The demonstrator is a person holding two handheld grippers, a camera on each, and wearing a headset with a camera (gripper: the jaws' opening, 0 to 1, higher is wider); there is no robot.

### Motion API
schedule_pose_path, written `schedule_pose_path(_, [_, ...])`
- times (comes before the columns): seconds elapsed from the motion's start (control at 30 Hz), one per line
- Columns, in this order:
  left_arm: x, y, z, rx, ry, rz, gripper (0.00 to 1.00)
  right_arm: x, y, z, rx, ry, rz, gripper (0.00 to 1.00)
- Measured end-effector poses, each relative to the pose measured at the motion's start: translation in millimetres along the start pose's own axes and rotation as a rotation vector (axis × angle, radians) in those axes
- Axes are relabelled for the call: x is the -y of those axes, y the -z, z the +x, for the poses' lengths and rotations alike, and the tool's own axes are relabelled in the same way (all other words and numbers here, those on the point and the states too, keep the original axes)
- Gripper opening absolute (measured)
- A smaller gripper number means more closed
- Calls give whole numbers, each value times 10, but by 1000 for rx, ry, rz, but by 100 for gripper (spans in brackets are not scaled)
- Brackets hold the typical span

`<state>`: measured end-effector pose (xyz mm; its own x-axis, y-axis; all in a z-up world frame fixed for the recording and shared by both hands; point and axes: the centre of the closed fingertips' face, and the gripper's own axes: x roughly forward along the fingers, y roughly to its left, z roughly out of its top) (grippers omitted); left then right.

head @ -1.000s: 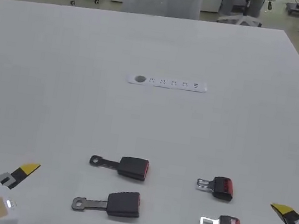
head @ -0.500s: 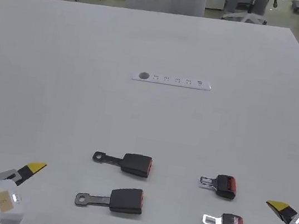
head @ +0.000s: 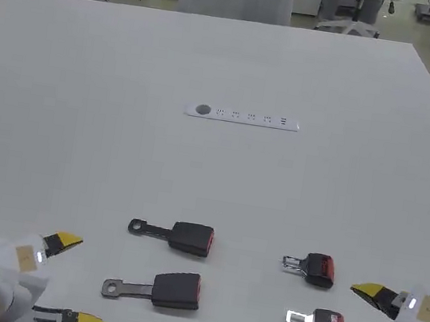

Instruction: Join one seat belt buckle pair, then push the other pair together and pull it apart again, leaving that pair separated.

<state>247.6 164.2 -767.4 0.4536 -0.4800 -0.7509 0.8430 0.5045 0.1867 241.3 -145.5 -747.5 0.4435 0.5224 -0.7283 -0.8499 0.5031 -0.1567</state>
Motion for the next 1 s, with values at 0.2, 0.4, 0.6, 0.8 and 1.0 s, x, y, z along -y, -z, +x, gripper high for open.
schedule_pose_path(0.2, [97, 25, 229, -49, 128, 13, 66, -36, 36, 129, -22, -54, -57, 46])
schedule_pose_path(0.4, [89, -156, 412, -30, 155, 13, 64, -8, 161, 262, -60, -88, -82, 46])
schedule_pose_path(0.6, [152, -294, 583, -16, 189, 35, 60, 90, 329, 356, -95, -114, -84, 44])
schedule_pose_path(0.8, [267, -352, 763, -19, 238, 42, 59, 85, 446, 483, -132, -180, -109, 42])
schedule_pose_path(1.0, [346, -393, 881, -43, 287, 85, 53, 87, 557, 547, -185, -223, -147, 41])
